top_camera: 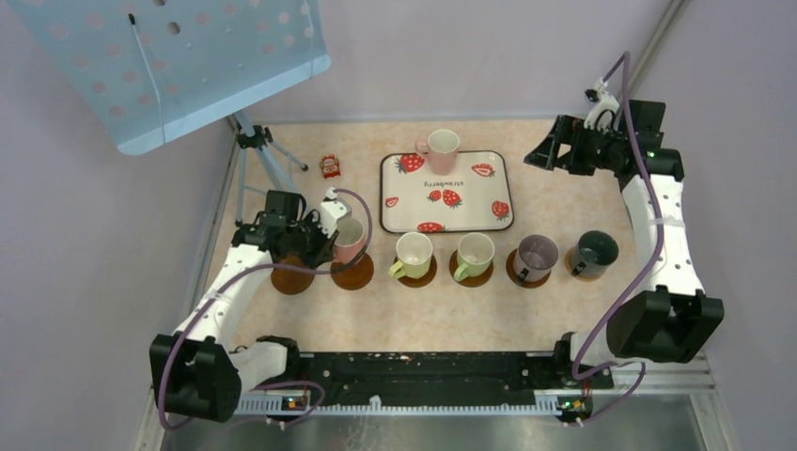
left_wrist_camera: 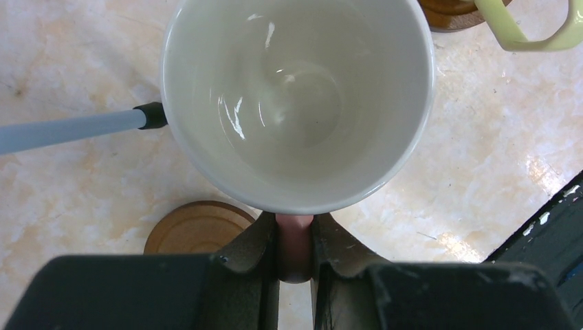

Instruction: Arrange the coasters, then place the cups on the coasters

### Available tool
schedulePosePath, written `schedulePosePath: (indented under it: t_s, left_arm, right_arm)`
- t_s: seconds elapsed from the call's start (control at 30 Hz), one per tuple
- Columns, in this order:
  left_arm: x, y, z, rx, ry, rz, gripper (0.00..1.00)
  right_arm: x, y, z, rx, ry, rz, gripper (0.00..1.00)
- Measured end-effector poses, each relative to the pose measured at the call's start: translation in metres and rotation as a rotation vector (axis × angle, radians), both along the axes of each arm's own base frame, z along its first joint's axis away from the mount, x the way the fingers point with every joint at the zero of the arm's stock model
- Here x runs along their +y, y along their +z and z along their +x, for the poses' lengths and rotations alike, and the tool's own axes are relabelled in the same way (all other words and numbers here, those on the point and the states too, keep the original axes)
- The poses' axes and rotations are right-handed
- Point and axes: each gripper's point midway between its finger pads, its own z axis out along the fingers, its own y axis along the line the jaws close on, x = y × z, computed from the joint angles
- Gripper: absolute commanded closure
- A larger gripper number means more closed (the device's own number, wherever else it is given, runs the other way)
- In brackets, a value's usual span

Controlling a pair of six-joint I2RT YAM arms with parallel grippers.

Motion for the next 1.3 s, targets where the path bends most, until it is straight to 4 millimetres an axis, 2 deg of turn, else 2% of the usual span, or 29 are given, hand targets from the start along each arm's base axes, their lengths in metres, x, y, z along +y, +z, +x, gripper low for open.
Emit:
schedulePosePath:
  t_s: [0.17, 0.37, 0.7, 0.97, 1.3]
  left_arm:
    - [0.001, -0.010, -0.007, 0.028, 0.000, 0.005, 1.00]
    - [0.004, -0.023, -0.021, 0.059, 0.016, 0.009, 1.00]
    - [0.007, -0.021, -0.016, 0.015, 0.040, 0.014, 1.00]
    - [0.005, -0.025, -0.019, 0.018, 0.012, 0.021, 1.00]
    - [0.000, -0.036, -0.021, 0.061, -0.015, 0.024, 0.95]
  right_arm:
    - [0.000, -0.005, -0.002, 0.010, -0.003, -0.001, 0.11]
    - [0.000, -0.001, -0.003, -0.002, -0.004, -0.003, 0.11]
    - [0.000, -0.002, -0.008, -0.004, -0.006, -0.005, 0.11]
    - [0.000, -0.002, -0.009, -0.004, -0.006, -0.005, 0.11]
    - [0.000, -0.005, -0.012, 0.007, -0.010, -0.008, 0.11]
